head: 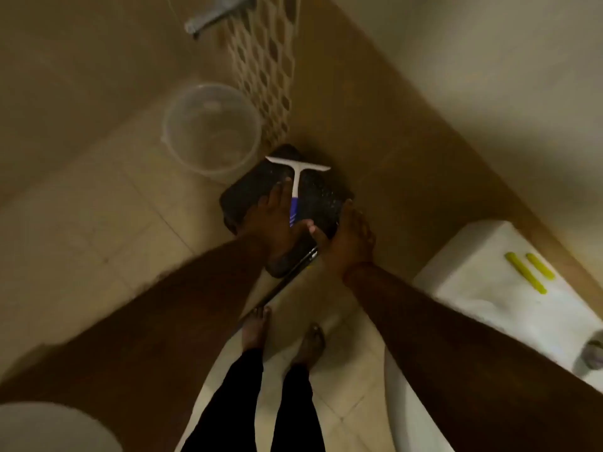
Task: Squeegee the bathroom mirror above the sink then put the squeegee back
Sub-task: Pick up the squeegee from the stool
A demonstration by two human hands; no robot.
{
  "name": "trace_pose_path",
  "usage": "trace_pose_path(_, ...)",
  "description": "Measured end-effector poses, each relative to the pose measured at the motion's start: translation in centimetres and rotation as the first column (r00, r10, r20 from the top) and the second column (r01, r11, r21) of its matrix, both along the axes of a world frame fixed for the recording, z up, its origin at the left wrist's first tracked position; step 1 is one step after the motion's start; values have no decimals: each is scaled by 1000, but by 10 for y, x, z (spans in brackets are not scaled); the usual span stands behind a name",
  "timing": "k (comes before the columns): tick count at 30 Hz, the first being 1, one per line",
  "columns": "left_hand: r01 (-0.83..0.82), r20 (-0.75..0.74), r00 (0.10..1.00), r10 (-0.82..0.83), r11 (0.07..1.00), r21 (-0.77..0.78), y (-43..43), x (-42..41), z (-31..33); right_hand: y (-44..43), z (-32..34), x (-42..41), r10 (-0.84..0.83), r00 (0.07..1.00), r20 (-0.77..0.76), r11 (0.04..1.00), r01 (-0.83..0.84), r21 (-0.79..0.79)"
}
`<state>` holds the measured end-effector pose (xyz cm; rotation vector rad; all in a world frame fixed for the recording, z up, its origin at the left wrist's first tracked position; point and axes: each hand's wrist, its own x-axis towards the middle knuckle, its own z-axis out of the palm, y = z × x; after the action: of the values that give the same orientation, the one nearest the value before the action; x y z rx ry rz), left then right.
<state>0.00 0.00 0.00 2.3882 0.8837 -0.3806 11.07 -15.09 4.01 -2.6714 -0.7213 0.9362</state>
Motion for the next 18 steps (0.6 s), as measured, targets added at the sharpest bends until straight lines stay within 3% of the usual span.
trace_pose_path(3,-247,-82,968,237,957,-153,3,18,-33,12,-44,7,-101,993,-59,992,96,-76)
trace_pose_path(7,-448,-185,890,418,876,-177,8,43,-64,34,-86,11,-184,977,-110,973,165,-161)
trace_pose_path(15,-447,-216,887,409,876,-179,10,68,-89,59,-104,24,-144,984,-109,974,121,-193)
trace_pose_path(18,-476,-217,875,432,851,-222,8,66,-89,59,-93,27,-55,996,-74,980,39,-197)
